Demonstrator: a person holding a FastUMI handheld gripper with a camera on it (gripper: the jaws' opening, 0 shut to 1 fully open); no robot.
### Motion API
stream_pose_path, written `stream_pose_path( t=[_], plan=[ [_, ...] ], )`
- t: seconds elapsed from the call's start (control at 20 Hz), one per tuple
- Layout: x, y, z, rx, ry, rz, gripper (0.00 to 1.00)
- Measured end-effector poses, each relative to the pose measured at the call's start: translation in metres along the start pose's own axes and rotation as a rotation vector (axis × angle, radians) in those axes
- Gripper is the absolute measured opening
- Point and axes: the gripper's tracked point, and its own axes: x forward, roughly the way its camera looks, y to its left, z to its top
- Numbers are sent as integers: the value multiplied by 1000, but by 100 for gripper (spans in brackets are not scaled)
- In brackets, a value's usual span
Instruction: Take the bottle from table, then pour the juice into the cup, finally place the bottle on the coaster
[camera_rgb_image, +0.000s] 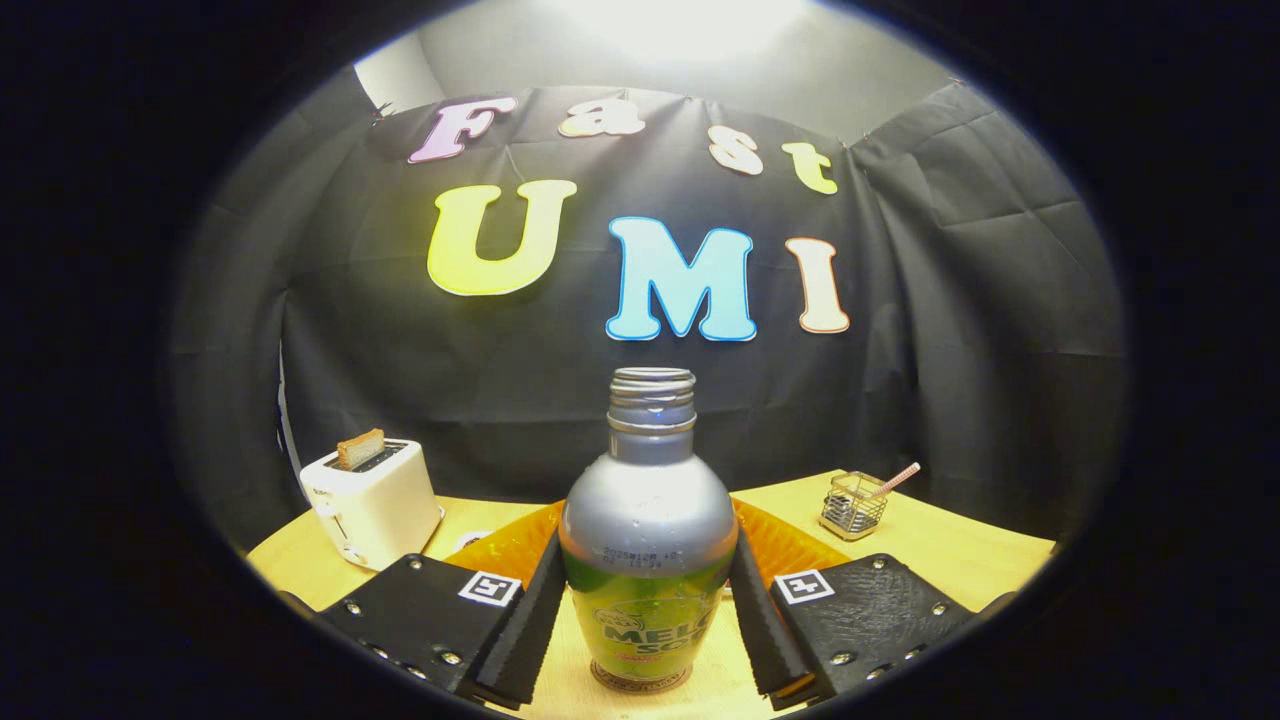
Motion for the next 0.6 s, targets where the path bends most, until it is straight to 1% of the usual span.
stream_pose_path(
  t=[0.35, 0.6],
  plan=[
    [11, -6, -26, 18, 13, 4, 78],
    [25, 0, -44, -29, 12, 8, 78]
  ],
)
